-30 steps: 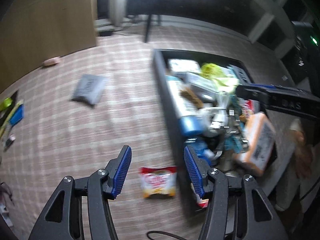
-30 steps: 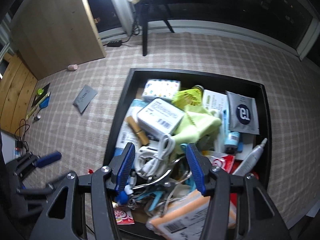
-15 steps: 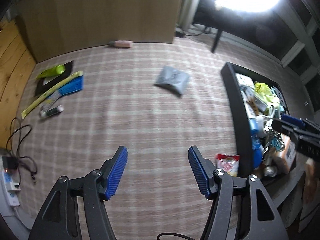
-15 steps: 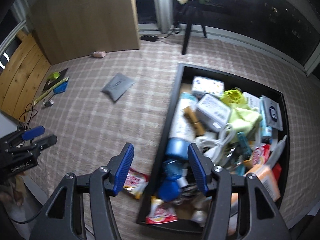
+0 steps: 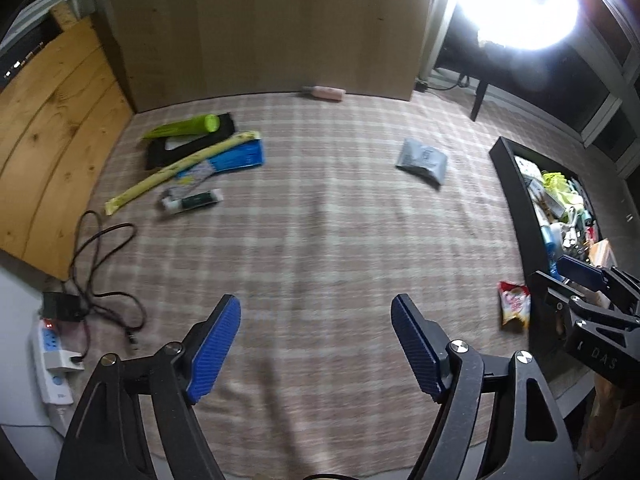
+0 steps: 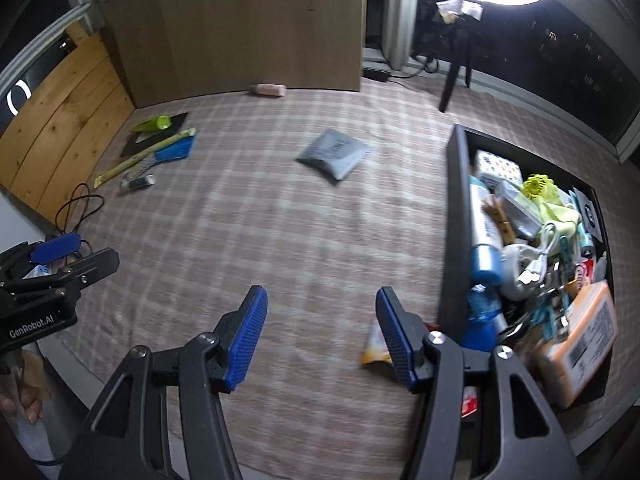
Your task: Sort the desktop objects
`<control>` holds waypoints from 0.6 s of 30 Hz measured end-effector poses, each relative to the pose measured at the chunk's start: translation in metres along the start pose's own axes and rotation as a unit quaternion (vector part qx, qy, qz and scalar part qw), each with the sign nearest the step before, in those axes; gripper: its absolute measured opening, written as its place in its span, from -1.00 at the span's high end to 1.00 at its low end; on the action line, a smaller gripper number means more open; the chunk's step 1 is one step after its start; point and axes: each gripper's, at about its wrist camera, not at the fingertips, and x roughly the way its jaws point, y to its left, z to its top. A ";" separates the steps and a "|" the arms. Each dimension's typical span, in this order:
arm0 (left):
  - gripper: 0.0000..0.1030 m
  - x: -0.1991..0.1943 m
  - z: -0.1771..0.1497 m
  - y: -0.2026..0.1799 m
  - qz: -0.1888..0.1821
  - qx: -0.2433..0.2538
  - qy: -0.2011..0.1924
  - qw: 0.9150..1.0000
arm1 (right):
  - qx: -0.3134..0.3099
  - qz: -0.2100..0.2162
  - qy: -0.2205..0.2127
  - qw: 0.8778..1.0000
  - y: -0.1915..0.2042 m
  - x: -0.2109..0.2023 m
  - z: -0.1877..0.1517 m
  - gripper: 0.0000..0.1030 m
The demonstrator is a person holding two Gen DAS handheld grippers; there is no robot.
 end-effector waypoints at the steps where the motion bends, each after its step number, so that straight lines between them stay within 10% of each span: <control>1: -0.49 -0.002 -0.002 0.004 0.003 0.001 -0.001 1.000 | -0.001 -0.001 -0.003 1.000 0.007 0.000 -0.001 -0.08; 18: -0.49 -0.023 -0.031 0.043 -0.024 0.015 -0.012 1.000 | 0.001 -0.039 -0.020 0.999 0.074 -0.001 -0.038 -0.11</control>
